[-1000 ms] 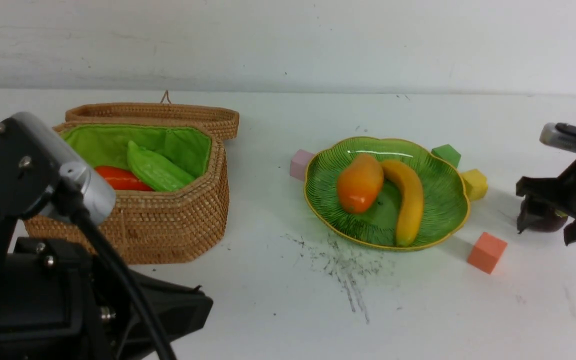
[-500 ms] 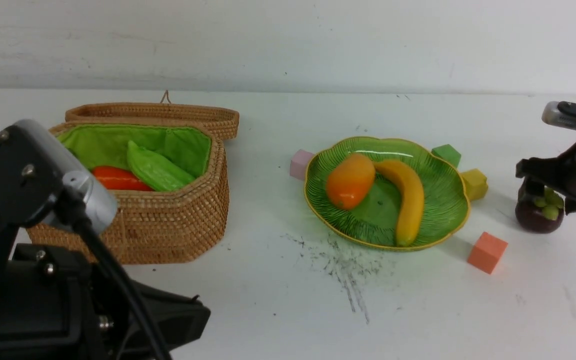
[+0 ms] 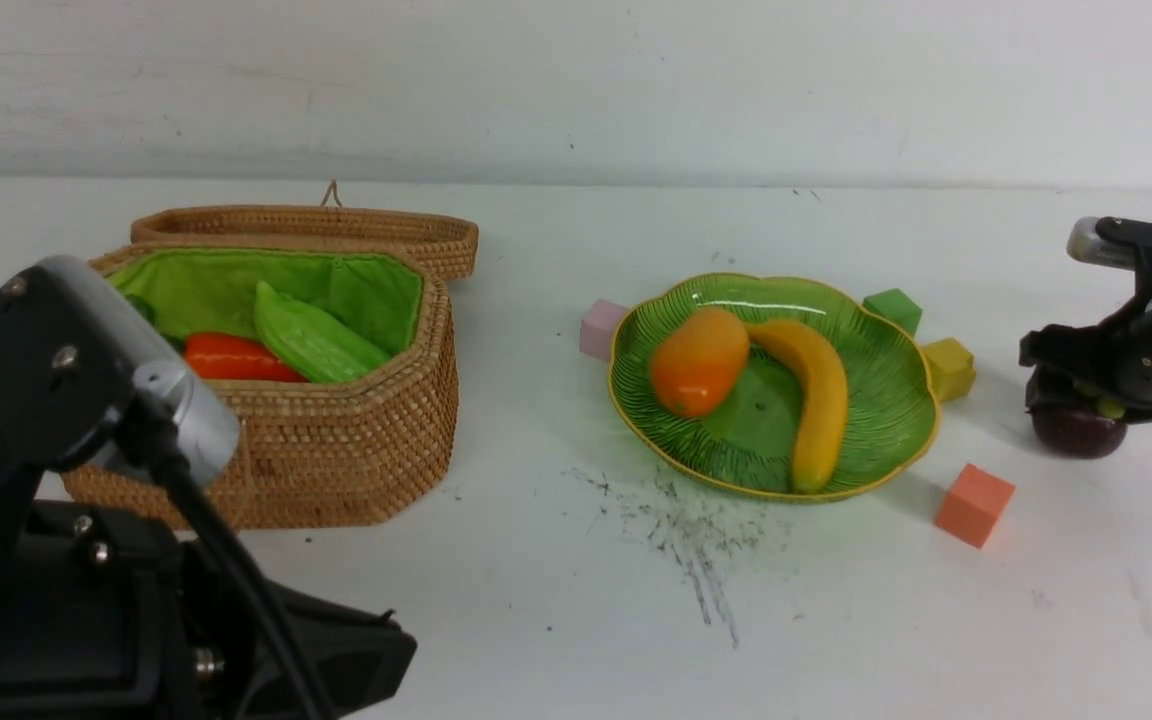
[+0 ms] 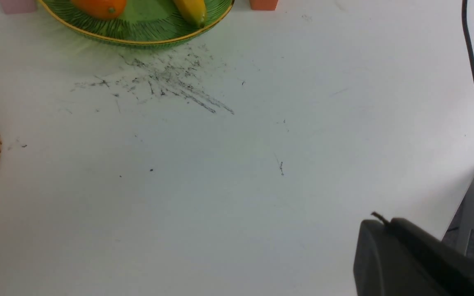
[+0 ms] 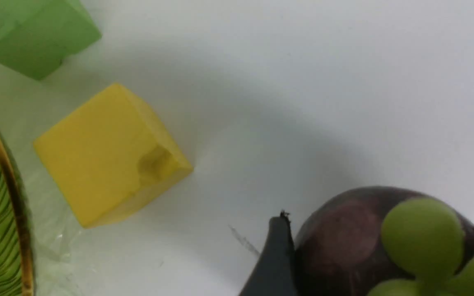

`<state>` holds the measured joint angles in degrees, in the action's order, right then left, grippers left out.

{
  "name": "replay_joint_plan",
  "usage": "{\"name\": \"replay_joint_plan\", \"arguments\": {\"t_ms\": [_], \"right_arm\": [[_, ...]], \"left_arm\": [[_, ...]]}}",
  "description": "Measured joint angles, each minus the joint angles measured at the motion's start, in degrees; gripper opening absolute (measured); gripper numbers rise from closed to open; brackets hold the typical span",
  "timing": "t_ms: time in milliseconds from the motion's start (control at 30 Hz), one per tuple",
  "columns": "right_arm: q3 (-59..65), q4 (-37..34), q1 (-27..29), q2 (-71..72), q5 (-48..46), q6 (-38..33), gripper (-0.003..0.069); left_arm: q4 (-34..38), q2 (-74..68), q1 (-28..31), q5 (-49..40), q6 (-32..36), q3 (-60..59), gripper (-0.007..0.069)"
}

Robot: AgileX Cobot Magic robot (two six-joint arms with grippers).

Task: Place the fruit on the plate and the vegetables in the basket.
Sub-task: Use the right arm to grab a mangosteen and put it into the right plate

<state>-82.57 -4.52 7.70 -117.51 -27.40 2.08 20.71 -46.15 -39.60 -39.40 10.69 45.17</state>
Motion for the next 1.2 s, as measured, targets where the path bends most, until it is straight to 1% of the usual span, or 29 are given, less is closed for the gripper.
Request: {"name": "replay_joint_plan", "arguments": {"t_ms": [233,433,600,700,867,1000,1067,1100,1200], "right_arm": [[-0.1,-0.1,0.0,-0.8,0.3,-0.1,0.0599],[-0.1,-0.2,0.0,-1.0,0.4,-0.2,0.0574],[-0.4,-0.2,0.0,-1.2,-0.5,-0.2,0.0572],[-0.4,-0.2,0.0,-0.8,-2.1,-0.7,0.0572],[0.1,-0.8,0.1,2.2,-8.8,-2.8,0.0571],[0.3,-4.2,-1.0,7.4,-10.4,-3.5,0.0571],[0.3,-8.4,-3.5,11.4,-10.4,-5.7,0.0571],[0.2,-10.9,-5.7,13.2,-10.1,-7.4,0.0571],[0.2,-15.1,-10.5,14.2,-8.6,-10.9,0.0571]], "left_arm": [[0.0,0.0,0.0,0.0,0.0,0.0,-0.0002],[0.0,0.0,0.0,0.0,0.0,0.0,0.0],[0.0,0.0,0.0,0.0,0.0,0.0,0.0003],[0.1,0.0,0.0,0.0,-0.1,0.0,0.0004],[1.1,0.0,0.0,1.6,-0.2,0.0,0.0004],[1.1,0.0,0.0,3.7,-0.2,0.0,0.0004],[1.2,0.0,0.0,6.7,-0.2,0.0,0.0005],[1.3,0.0,0.0,8.5,-0.2,0.0,0.0005],[1.5,0.1,0.0,12.3,-0.2,0.0,0.0006]]}}
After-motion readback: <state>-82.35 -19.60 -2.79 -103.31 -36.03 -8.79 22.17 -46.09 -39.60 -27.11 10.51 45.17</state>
